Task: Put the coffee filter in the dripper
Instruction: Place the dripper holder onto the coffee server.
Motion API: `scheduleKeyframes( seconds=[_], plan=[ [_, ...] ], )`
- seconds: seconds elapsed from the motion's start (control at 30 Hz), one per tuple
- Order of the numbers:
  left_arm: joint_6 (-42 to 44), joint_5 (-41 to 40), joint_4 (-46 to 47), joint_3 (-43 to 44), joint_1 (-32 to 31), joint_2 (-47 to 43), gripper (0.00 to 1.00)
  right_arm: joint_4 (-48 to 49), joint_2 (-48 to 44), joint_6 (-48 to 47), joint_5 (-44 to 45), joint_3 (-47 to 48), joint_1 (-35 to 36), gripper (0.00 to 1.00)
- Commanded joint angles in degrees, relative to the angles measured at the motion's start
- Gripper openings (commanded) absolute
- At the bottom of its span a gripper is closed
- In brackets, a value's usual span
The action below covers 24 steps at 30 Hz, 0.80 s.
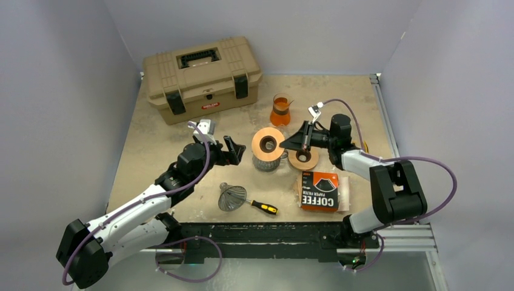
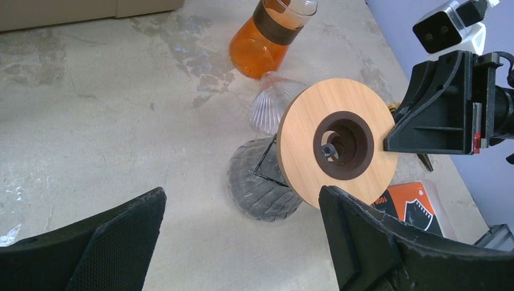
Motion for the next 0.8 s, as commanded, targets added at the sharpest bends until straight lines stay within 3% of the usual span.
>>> scheduleKeyframes(
  seconds=[0.0, 0.4, 0.57, 0.77],
  plan=[
    [0.3, -0.4, 1.1, 1.8, -0.2, -0.3, 0.97, 1.4, 1.1, -1.0, -0.1, 0.6, -0.1, 0.00],
    [0.2, -0.3, 0.7, 1.6, -0.2, -0.5, 0.97, 2.0, 5.7, -1.8, 0.3, 1.3, -0.1, 0.00],
    [0.2, -0.3, 0.7, 1.6, -0.2, -0.5, 0.97, 1.9, 6.3, -2.4, 0.2, 1.2, -0.1, 0.18],
    [0.4, -0.4, -0.2, 1.4, -0.2, -1.0, 0.96, -1.3, 6.6, -5.1, 1.2, 1.9, -0.1, 0.30]
  ],
)
